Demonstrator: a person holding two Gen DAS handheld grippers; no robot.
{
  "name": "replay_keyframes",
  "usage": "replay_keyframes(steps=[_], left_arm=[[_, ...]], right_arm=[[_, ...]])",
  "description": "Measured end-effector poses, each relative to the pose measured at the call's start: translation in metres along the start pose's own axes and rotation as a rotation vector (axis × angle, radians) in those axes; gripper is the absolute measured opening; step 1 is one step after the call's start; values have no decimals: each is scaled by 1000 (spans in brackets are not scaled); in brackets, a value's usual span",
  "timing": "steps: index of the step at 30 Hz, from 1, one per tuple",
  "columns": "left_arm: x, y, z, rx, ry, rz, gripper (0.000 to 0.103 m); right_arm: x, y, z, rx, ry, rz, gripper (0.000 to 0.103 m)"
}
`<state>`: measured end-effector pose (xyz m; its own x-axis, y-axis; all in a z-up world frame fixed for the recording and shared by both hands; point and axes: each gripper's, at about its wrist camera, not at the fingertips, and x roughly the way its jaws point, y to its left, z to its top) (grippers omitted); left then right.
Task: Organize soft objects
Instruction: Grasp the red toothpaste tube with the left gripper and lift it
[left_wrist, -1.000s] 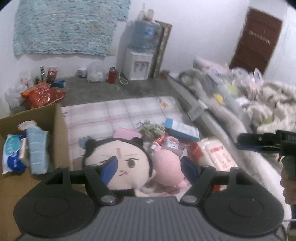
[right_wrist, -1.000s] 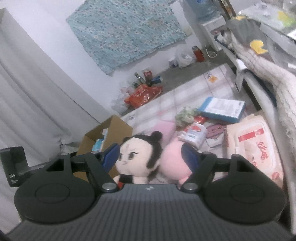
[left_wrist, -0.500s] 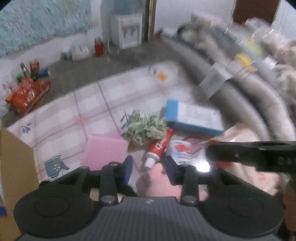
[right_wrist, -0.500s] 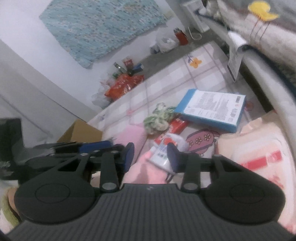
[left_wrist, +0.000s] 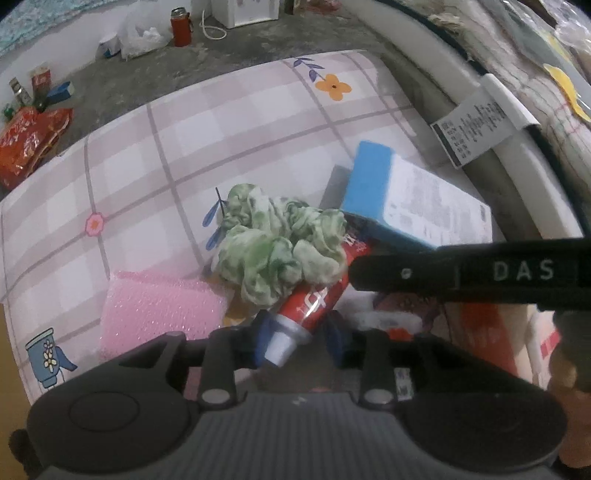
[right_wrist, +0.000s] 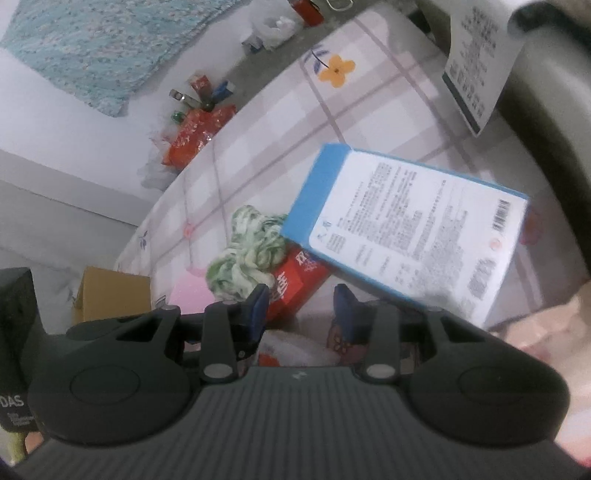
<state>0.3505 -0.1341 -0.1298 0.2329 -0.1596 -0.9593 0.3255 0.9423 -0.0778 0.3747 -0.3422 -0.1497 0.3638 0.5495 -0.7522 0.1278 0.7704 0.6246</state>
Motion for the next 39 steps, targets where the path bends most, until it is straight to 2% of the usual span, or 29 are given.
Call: replay_keyframes(steps=[5, 8, 10, 14, 20, 22, 25, 32, 39], left_arm=[[12, 4, 6, -27, 16, 5, 42], [14, 3, 8, -34, 11, 6, 40], [14, 0, 7, -23, 7, 16, 34], [11, 0, 5, -52, 22, -4, 32], [-3, 1, 4, -96, 26, -57, 31], [-6, 2, 5, -115, 28, -79, 30], [-13, 3, 7, -135, 25, -101, 30], [-41, -8, 2, -127, -1, -160, 27], [-77, -20, -21, -101, -42, -194, 27]], right_arm=[[12, -6, 8, 54, 1, 32, 39], [16, -6, 11, 83, -2, 51, 39], [18, -6, 11, 94, -2, 60, 39], [25, -13, 6, 159, 27, 81, 39], [27, -22, 4, 232, 20, 145, 40], [30, -26, 4, 257, 23, 169, 39], [31, -28, 4, 281, 15, 211, 30], [7, -21, -6, 298, -10, 231, 29], [-39, -16, -35, 293, -60, 263, 28]])
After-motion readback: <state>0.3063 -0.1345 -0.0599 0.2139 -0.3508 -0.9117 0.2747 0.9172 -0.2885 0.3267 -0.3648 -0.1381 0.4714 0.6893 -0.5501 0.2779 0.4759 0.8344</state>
